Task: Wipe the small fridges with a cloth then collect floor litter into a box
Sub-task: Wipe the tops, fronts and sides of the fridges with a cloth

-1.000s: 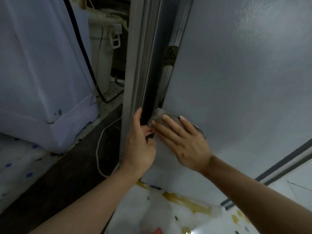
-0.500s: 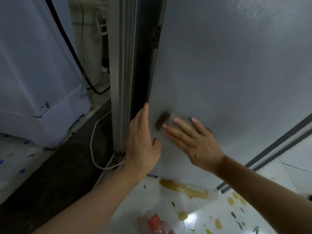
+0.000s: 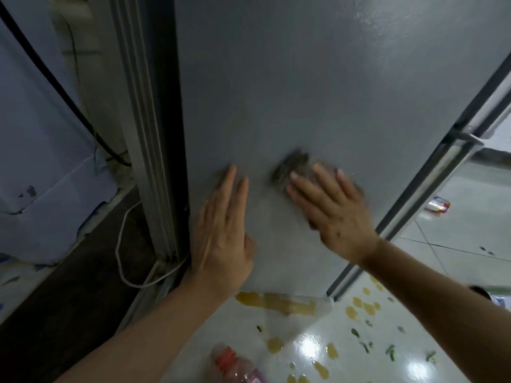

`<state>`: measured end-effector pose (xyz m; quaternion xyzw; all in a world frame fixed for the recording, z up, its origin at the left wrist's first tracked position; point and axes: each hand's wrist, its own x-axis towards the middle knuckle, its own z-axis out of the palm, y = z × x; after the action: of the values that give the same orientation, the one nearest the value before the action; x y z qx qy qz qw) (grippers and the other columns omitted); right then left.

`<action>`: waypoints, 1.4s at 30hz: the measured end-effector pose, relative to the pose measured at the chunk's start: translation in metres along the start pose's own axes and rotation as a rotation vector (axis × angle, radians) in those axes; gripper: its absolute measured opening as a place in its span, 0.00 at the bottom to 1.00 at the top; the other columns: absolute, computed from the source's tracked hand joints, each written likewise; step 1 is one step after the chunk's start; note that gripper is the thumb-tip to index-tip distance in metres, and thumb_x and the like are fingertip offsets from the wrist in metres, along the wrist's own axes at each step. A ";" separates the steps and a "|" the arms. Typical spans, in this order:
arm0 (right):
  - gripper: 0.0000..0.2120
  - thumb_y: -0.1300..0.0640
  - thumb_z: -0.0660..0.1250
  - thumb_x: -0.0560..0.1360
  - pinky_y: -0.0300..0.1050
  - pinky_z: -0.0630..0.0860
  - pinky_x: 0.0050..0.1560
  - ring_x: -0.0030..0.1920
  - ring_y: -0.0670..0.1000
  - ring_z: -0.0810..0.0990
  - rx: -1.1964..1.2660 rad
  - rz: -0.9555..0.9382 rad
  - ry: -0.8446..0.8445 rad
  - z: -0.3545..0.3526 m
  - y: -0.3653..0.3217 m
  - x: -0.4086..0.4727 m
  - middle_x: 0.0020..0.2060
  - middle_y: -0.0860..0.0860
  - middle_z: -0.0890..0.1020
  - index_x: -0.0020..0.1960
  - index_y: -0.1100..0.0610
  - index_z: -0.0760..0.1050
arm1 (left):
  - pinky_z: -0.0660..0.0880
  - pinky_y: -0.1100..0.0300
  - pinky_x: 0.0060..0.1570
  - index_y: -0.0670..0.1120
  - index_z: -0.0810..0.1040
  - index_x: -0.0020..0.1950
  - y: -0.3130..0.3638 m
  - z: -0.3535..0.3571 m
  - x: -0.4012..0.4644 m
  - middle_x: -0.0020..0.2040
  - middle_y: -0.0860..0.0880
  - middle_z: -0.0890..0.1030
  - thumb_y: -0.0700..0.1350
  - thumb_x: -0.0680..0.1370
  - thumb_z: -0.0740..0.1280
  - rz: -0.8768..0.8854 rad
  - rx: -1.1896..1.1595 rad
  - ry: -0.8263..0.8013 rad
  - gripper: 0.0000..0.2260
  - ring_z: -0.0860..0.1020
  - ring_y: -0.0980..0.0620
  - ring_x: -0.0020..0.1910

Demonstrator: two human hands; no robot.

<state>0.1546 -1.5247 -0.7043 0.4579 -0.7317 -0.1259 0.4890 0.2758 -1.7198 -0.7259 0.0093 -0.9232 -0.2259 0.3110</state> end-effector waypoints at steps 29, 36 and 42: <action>0.29 0.62 0.62 0.77 0.56 0.52 0.75 0.75 0.61 0.51 0.067 0.515 0.133 -0.032 0.069 -0.055 0.73 0.59 0.57 0.74 0.63 0.54 | 0.67 0.38 0.63 0.41 0.67 0.69 0.076 0.037 0.027 0.72 0.42 0.65 0.35 0.60 0.71 0.244 0.231 -0.111 0.37 0.62 0.43 0.67; 0.26 0.68 0.62 0.73 0.56 0.56 0.73 0.72 0.62 0.57 0.165 0.609 -0.012 -0.016 -0.002 -0.106 0.70 0.60 0.60 0.70 0.68 0.61 | 0.60 0.37 0.66 0.41 0.68 0.69 0.081 0.038 0.023 0.73 0.43 0.65 0.34 0.61 0.71 0.253 0.281 -0.134 0.36 0.61 0.43 0.68; 0.24 0.71 0.62 0.75 0.51 0.59 0.73 0.72 0.60 0.60 0.344 0.827 0.418 -0.048 0.033 -0.067 0.69 0.64 0.62 0.69 0.71 0.62 | 0.56 0.40 0.68 0.42 0.66 0.70 0.096 0.041 0.030 0.74 0.45 0.62 0.35 0.62 0.71 0.301 0.267 -0.147 0.36 0.59 0.46 0.69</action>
<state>0.1832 -1.4409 -0.6995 0.2186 -0.7486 0.2957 0.5516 0.2394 -1.6214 -0.6970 -0.1040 -0.9561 -0.0527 0.2690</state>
